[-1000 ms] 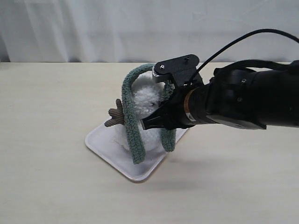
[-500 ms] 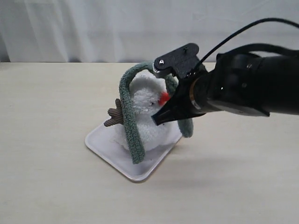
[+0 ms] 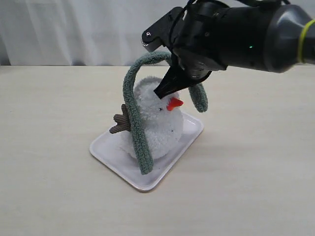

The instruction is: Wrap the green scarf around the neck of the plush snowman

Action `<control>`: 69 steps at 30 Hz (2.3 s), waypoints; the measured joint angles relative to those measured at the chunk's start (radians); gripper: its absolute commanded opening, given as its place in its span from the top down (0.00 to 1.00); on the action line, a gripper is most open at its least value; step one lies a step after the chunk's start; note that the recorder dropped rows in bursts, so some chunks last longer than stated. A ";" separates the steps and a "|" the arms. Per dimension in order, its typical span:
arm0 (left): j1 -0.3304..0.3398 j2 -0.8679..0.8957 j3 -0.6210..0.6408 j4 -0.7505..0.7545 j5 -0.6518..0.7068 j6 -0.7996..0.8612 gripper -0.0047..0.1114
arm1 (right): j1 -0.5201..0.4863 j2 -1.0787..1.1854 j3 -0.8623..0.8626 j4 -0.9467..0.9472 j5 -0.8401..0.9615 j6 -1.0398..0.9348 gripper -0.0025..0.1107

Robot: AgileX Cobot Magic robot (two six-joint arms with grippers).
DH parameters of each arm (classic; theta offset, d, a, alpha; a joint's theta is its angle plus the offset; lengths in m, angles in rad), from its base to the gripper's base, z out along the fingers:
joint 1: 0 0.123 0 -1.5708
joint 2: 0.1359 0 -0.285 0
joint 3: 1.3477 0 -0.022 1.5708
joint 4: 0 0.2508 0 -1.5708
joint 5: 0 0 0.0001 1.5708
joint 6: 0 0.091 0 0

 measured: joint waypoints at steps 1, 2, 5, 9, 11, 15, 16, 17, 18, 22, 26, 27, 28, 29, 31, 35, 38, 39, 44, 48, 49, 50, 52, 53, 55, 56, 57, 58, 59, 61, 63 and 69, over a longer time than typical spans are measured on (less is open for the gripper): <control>0.000 0.000 0.000 0.000 0.000 0.000 0.96 | 0.000 0.026 -0.023 0.027 0.021 -0.018 0.94; 0.000 0.000 0.000 0.000 0.000 0.000 0.96 | 0.000 0.049 -0.047 0.059 0.035 -0.045 0.94; 0.000 0.000 0.000 0.000 0.000 0.000 0.96 | 0.000 0.111 -0.116 0.120 0.076 -0.106 0.94; 0.000 0.000 0.000 0.000 0.000 0.000 0.96 | 0.000 0.127 -0.127 0.126 0.154 -0.160 0.94; 0.000 0.000 0.000 0.000 0.000 0.000 0.96 | 0.000 0.127 -0.127 0.126 0.180 -0.181 0.91; 0.000 0.000 0.000 0.000 0.000 0.000 0.96 | 0.000 0.127 -0.127 0.126 0.192 -0.203 0.66; 0.000 0.000 0.000 0.000 0.000 0.000 0.96 | 0.000 0.127 -0.127 0.128 0.192 -0.205 0.61; 0.000 0.000 0.000 0.000 0.000 0.000 0.96 | 0.000 0.127 -0.127 0.134 0.192 -0.207 0.56; 0.000 0.000 0.000 0.000 0.000 0.000 0.96 | 0.000 0.127 -0.127 0.140 0.192 -0.207 0.53; 0.000 0.000 0.000 0.000 0.000 0.000 0.96 | 0.000 0.127 -0.127 0.180 0.216 -0.232 0.46; 0.000 0.000 0.000 0.000 0.000 0.000 0.96 | 0.000 0.105 -0.155 0.287 0.267 -0.306 0.46; 0.000 0.000 0.000 0.000 0.000 0.000 0.96 | 0.000 0.098 -0.163 0.307 0.276 -0.316 0.46; 0.000 0.000 0.000 0.000 0.000 0.000 0.96 | 0.000 0.089 -0.173 0.326 0.287 -0.323 0.46; 0.000 0.000 0.000 0.000 0.000 0.000 0.96 | 0.000 0.079 -0.184 0.344 0.295 -0.330 0.46; 0.000 0.000 0.000 0.000 0.000 0.000 0.96 | 0.000 0.062 -0.206 0.371 0.308 -0.338 0.47; 0.000 0.000 0.000 0.000 0.000 0.000 0.96 | 0.000 0.017 -0.254 0.450 0.315 -0.340 0.59; 0.000 0.000 0.000 0.000 0.000 0.000 0.96 | 0.000 -0.012 -0.273 0.512 0.301 -0.340 0.76; 0.000 0.000 0.000 0.000 0.000 0.000 0.96 | 0.000 -0.018 -0.278 0.524 0.287 -0.341 0.82; 0.000 0.000 0.000 0.000 0.000 0.000 0.96 | 0.000 -0.018 -0.282 0.565 0.226 -0.341 0.94; 0.000 0.000 0.000 0.000 0.000 0.000 0.96 | 0.000 0.019 -0.282 0.565 0.181 -0.341 0.94; 0.000 0.000 0.000 0.000 0.000 0.000 0.96 | 0.000 0.032 -0.282 0.561 0.158 -0.341 0.94; 0.000 0.000 0.000 0.000 0.000 0.000 0.96 | 0.000 0.045 -0.282 0.556 0.131 -0.341 0.94; 0.000 0.000 0.000 0.000 0.000 0.000 0.96 | 0.000 0.066 -0.282 0.543 0.084 -0.323 0.94; 0.000 0.000 0.000 0.000 0.000 0.000 0.96 | 0.000 0.077 -0.282 0.535 0.062 -0.309 0.94; 0.000 0.000 0.000 0.000 0.000 0.000 0.96 | 0.000 0.097 -0.282 0.527 0.039 -0.293 0.94; 0.000 0.000 0.000 0.000 0.000 0.000 0.96 | 0.000 0.108 -0.282 0.525 0.033 -0.289 0.94; 0.000 0.000 0.000 0.000 0.000 0.000 0.96 | 0.000 0.118 -0.282 0.520 0.028 -0.289 0.94; 0.000 0.000 0.000 0.000 0.000 0.000 0.96 | 0.000 0.126 -0.282 0.512 0.024 -0.288 0.94; 0.000 0.000 0.000 0.000 0.000 0.000 0.96 | 0.000 0.135 -0.282 0.500 0.018 -0.288 0.94; 0.000 0.000 0.000 0.000 0.000 0.000 0.96 | 0.000 0.146 -0.284 0.477 0.008 -0.287 0.94; 0.000 0.000 0.000 0.000 0.000 0.000 0.96 | 0.000 0.155 -0.284 0.450 -0.001 -0.287 0.94; 0.000 0.000 0.000 0.000 0.000 0.000 0.96 | 0.000 0.178 -0.288 0.435 -0.009 -0.365 0.94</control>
